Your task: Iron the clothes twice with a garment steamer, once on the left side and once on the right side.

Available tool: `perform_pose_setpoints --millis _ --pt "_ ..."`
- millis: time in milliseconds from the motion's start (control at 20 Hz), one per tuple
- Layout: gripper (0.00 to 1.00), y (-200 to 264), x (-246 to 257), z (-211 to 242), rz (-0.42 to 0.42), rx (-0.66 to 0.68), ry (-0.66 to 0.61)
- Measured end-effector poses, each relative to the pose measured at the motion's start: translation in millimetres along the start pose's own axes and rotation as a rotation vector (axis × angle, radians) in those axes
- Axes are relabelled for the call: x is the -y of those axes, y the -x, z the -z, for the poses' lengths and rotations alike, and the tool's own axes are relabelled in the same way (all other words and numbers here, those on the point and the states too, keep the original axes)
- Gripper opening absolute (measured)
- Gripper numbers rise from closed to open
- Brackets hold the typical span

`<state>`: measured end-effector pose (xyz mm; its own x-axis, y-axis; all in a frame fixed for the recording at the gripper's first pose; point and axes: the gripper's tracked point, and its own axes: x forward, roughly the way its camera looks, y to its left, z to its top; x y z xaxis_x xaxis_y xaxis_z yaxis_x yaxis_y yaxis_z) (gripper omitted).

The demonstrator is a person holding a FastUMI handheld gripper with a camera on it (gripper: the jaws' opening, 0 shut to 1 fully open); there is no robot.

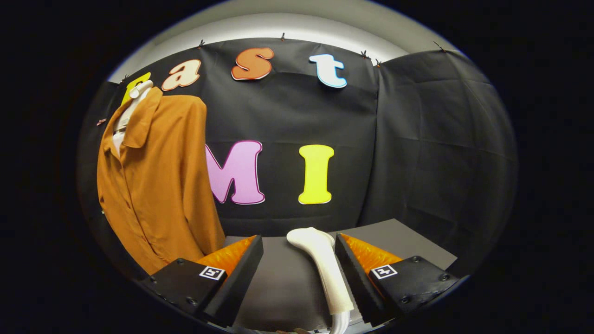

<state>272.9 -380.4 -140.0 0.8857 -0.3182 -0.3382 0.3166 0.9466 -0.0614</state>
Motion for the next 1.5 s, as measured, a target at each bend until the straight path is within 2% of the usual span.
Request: perform_pose_setpoints --millis 400,950,1050,1200,1350,1500 --pt "0.98 -65 32 61 0.032 -0.235 -0.010" --pt "0.98 -84 42 100 0.055 -0.446 -0.041" --pt "0.86 -86 45 106 0.064 -0.472 -0.037" --pt "0.58 -86 43 106 0.058 -0.473 -0.038" --pt "0.49 -82 38 100 0.032 -0.455 -0.039" --pt "0.49 -66 44 79 0.046 -0.391 -0.065"
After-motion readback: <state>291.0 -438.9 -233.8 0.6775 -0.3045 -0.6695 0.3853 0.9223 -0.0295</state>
